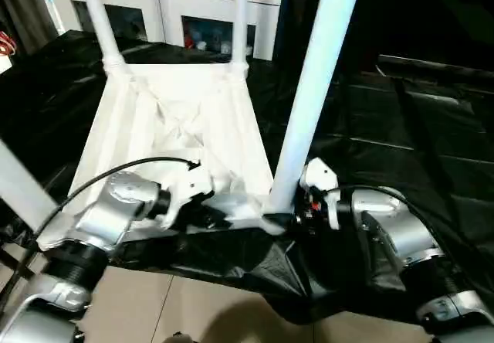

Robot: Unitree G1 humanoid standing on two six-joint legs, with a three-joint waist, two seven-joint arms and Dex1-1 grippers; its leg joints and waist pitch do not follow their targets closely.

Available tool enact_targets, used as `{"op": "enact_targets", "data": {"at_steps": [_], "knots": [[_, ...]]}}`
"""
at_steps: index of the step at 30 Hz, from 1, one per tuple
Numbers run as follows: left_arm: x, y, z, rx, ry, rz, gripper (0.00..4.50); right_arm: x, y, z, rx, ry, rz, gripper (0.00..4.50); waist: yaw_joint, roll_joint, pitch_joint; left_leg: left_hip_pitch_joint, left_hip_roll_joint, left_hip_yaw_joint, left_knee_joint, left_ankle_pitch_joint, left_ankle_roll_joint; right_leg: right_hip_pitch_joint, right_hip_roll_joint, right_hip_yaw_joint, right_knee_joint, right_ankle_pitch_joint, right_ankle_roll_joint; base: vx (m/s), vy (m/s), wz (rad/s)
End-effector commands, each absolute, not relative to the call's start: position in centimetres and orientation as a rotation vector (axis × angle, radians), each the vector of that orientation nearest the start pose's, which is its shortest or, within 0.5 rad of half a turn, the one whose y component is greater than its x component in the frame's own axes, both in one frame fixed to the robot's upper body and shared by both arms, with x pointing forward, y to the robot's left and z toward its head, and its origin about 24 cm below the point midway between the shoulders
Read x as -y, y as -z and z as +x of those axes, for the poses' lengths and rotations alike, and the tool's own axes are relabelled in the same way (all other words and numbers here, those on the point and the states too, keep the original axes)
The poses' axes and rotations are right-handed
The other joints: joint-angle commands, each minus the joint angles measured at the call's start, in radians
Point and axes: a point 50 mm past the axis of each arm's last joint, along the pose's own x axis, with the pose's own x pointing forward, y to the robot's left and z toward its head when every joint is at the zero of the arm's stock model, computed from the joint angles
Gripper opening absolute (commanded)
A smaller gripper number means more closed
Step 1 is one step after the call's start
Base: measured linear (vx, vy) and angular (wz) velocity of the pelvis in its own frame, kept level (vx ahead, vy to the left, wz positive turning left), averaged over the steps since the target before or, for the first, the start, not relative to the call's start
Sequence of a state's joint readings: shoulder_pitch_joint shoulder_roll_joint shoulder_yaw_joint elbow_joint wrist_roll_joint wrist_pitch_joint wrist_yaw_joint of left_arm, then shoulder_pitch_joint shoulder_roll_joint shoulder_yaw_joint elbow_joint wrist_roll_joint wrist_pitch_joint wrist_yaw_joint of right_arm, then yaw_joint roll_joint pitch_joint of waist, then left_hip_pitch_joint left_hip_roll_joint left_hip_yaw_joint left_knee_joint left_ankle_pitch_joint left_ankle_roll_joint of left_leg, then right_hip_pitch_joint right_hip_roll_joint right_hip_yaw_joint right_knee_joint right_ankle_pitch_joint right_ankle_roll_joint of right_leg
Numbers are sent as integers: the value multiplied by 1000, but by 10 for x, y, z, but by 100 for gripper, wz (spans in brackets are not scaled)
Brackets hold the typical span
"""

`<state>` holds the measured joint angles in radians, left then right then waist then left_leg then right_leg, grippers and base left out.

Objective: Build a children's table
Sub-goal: Rotate leg to tighten

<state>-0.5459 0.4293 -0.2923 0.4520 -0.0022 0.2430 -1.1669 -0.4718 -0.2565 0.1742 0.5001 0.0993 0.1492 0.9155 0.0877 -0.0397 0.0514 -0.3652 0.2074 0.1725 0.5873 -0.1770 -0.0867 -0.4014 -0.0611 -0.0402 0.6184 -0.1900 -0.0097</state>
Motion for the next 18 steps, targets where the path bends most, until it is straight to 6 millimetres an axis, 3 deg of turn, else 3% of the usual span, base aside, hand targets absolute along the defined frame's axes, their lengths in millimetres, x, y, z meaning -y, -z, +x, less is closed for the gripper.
{"op": "enact_targets", "data": {"at_steps": [1, 5, 6, 8, 9, 11, 12, 13, 14, 18], "knots": [[-134, -62, 319, -428, 1190, 324, 0, 113, -38, 314, -313, -1010, -147, 266, -2, -7, -58, 15, 19, 1, -71, -212, -6, 40, -73, 39, -83, -312, -163, 0, 0, 0], [-107, -60, 332, -404, 1056, 291, 0, 87, -30, 321, -317, -808, -62, 265, -1, 2, -58, 14, 18, 0, -73, -203, -16, 39, -72, 40, -83, -298, -158, 0, 0, 0], [-93, -59, 336, -397, 1018, 278, 0, 71, -28, 322, -318, -738, -29, 265, -3, 2, -58, 14, 17, 1, -73, -203, -22, 37, -70, 40, -83, -288, -161, 0, 0, 0], [-83, -58, 336, -393, 1013, 274, 0, 58, -27, 320, -317, -727, -18, 265, -1, 2, -60, 14, 17, -2, -74, -204, -25, 39, -70, 39, -83, -282, -159, 0, 0, 0], [-77, -58, 335, -390, 1022, 272, 0, 49, -28, 317, -304, -749, -10, 265, 1, 11, -61, 15, 17, -2, -74, -204, -24, 39, -70, 40, -81, -259, -159, 0, 0, 0], [-74, -58, 334, -386, 1035, 277, 0, 45, -29, 316, -295, -761, 7, 265, 1, 6, -63, 10, 15, -2, -73, -190, -11, 45, -69, 39, -79, -222, -159, 0, 0, 0], [-72, -57, 333, -385, 1044, 281, 0, 42, -30, 316, -291, -769, 31, 321, 2, 20, -65, 9, 16, -4, -73, -183, -7, 46, -70, 39, -75, -199, -163, 0, 0, 0], [-72, -57, 332, -384, 1052, 282, 0, 41, -32, 316, -285, -774, 45, 321, -1, 15, -65, 10, 16, -2, -73, -188, -3, 45, -68, 38, -77, -182, -167, 0, 0, 0], [-71, -58, 332, -373, 1057, 288, 0, 41, -33, 316, -281, -777, 54, 321, 0, 21, -66, 9, 15, -3, -73, -188, -4, 46, -67, 38, -75, -175, -170, 0, 0, 0], [-77, -61, 329, -338, 1110, 285, 0, 53, -36, 318, -261, -817, -14, 369, 0, 22, -64, 10, 16, -3, -75, -218, -5, 47, -68, 38, -80, -200, -172, 0, 0, 0]]}}
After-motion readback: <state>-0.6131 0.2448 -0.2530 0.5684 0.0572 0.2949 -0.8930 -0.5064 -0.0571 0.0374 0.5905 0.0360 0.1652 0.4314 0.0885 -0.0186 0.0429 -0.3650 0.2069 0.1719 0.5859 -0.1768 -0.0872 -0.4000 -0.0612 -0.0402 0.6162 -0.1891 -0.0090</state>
